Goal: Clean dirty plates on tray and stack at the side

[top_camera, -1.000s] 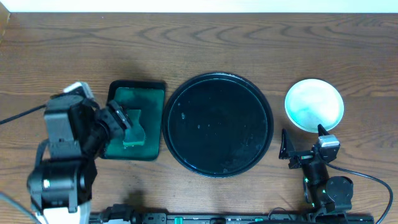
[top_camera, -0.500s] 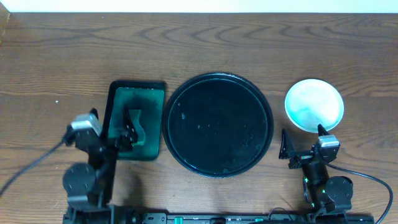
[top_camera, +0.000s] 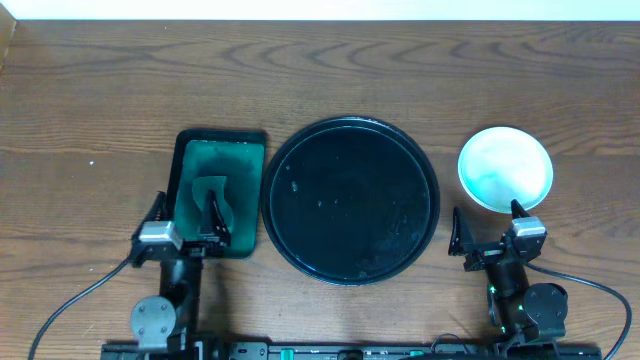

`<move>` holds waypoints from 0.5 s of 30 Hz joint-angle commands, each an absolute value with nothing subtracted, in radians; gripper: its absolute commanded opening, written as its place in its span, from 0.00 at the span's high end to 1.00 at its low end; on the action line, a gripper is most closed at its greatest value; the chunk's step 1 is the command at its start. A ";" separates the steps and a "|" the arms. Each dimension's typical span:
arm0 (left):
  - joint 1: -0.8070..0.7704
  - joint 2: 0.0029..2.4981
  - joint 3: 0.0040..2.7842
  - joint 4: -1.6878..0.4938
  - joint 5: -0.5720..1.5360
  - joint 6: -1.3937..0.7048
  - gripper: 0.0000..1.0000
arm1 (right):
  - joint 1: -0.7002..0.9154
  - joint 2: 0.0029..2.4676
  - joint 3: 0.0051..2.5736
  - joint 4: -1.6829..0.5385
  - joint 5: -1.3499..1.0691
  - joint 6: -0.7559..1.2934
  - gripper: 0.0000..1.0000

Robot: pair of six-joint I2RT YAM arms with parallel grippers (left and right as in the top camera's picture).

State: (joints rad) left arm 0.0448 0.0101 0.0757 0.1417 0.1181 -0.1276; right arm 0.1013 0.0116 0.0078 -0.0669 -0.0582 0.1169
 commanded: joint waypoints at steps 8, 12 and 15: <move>0.042 0.002 0.004 0.039 0.120 -0.109 0.20 | 0.111 0.005 0.006 -0.069 -0.054 0.107 0.01; 0.042 0.002 0.004 -0.039 0.120 -0.109 0.20 | 0.111 0.005 0.006 -0.069 -0.054 0.107 0.01; 0.042 0.010 0.004 -0.060 0.120 -0.109 0.20 | 0.111 0.005 0.006 -0.069 -0.054 0.107 0.01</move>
State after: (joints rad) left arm 0.0448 0.0105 0.0097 -0.0093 0.1081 -0.1257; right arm 0.1013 0.0116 0.0078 -0.0666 -0.0582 0.1169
